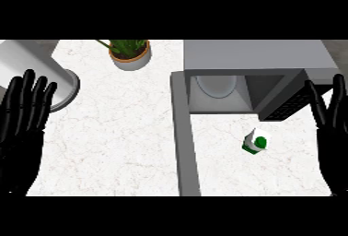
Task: Pick up the milk, place it into the microwave and close the microwave
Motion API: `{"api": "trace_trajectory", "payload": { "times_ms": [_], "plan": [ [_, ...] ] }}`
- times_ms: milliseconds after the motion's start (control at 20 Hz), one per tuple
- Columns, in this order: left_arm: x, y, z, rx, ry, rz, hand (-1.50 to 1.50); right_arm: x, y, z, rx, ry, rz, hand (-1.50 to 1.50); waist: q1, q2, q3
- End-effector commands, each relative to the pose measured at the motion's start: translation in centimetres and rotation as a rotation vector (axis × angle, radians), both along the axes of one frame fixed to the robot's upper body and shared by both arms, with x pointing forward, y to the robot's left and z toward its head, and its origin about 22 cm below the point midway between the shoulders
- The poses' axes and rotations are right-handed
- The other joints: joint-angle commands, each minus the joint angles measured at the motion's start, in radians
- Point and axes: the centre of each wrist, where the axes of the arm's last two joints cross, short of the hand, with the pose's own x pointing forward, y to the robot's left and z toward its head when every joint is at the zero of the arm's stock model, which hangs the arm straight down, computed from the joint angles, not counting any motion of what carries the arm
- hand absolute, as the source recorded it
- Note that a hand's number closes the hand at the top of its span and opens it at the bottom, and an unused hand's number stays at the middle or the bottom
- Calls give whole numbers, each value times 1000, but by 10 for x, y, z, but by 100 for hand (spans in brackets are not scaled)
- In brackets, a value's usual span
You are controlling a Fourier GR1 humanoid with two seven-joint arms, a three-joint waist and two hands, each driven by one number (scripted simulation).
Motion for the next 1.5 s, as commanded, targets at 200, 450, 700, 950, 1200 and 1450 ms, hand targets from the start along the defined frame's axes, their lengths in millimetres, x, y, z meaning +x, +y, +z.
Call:
{"api": "trace_trajectory", "payload": {
  "times_ms": [200,450,700,950,1200,1450],
  "plan": [
    [-9,15,-9,24,9,73,-150,6,51,0,9,-23,-154,-150,6,4,-16],
    [-39,-5,-8,-176,119,29,-150,8,94,-2,124,109,69,-150,20,3,-16],
    [-50,21,-10,-158,117,73,-150,-6,115,-15,141,120,77,-150,8,3,-16],
    [-55,22,-13,-174,100,72,-150,-12,113,-28,115,69,-50,-150,3,3,-16],
    [-78,32,-18,-175,125,60,-150,13,106,-27,81,103,-137,-150,7,4,-16],
    [-64,28,-27,-167,109,56,-150,3,72,-47,75,162,-181,-150,1,5,-15]
  ]
}}
